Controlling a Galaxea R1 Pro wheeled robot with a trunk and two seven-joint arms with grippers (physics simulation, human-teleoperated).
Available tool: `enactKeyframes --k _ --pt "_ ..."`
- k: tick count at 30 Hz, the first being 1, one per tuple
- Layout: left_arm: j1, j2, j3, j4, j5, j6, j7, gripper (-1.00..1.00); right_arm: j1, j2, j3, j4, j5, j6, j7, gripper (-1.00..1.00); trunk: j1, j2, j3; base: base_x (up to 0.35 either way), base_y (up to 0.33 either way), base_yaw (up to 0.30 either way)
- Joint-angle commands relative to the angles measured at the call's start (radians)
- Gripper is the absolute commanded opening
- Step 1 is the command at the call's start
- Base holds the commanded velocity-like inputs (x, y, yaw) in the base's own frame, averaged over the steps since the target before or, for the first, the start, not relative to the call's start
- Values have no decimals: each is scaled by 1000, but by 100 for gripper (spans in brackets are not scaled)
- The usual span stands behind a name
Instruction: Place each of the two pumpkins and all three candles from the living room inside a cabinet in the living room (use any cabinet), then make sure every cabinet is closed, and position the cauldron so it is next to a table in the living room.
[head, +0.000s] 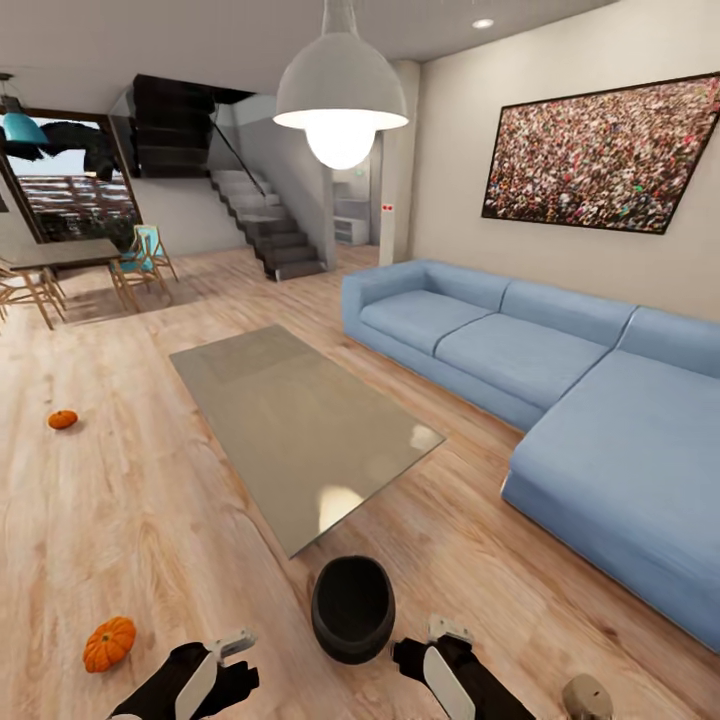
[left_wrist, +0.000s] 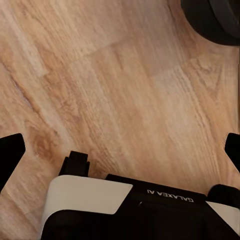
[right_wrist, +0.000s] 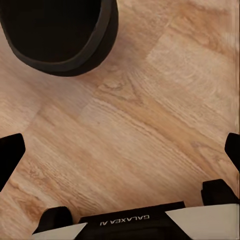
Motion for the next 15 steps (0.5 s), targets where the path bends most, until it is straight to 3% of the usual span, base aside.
enactKeyframes --k 1,11,15 --pt "0 0 0 0 0 0 0 100 0 -2 -1 0 -1 1 0 100 -4 7 3 0 0 -287" --pt "0 -3 -6 0 -3 1 0 100 1 -28 -7 45 -5 -5 -2 100 -42 77 35 0 0 -287" --pt "0 -4 -6 0 -23 1 -1 100 0 -30 -8 50 -5 -8 -2 100 -58 105 47 0 0 -287"
